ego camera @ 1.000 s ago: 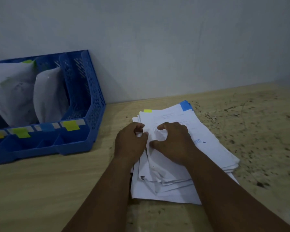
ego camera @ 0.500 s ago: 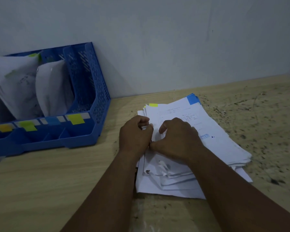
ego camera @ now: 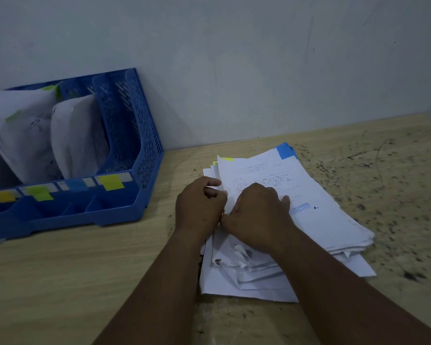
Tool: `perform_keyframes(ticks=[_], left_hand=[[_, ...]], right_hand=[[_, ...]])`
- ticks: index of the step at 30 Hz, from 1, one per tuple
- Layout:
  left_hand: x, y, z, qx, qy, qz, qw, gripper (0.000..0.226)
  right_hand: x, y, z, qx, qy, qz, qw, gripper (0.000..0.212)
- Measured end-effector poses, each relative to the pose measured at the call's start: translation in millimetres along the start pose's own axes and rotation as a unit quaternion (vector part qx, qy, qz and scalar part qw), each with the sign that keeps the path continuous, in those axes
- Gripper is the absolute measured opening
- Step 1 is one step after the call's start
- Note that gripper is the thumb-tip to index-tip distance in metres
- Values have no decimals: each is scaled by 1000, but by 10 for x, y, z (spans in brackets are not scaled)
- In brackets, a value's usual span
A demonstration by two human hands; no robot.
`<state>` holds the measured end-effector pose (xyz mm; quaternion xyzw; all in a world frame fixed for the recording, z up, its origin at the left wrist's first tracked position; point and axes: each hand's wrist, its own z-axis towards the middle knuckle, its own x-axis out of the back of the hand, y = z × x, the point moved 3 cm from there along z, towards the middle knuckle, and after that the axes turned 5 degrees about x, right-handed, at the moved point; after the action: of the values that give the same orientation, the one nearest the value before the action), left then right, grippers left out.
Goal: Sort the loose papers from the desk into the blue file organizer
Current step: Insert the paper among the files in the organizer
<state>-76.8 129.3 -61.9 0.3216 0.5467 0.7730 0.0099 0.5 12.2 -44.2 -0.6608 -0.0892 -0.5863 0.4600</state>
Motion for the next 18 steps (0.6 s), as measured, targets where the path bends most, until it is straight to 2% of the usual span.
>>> perform_keyframes(ticks=[7, 11, 15, 18], left_hand=[[-5, -3, 6, 23, -36, -34, 999, 30], [12, 61, -6, 0, -1, -73, 997, 32], [70, 187, -30, -50, 37, -119, 991, 35], [81, 213, -29, -45, 46, -165, 984, 37]], right_hand=[[-36, -16, -19, -13, -7, 6, 1000, 44], [16, -27, -20, -14, -6, 16, 1000, 37], [114, 0, -15, -7, 73, 70, 995, 33], [130, 26, 13, 10, 132, 102, 986, 35]])
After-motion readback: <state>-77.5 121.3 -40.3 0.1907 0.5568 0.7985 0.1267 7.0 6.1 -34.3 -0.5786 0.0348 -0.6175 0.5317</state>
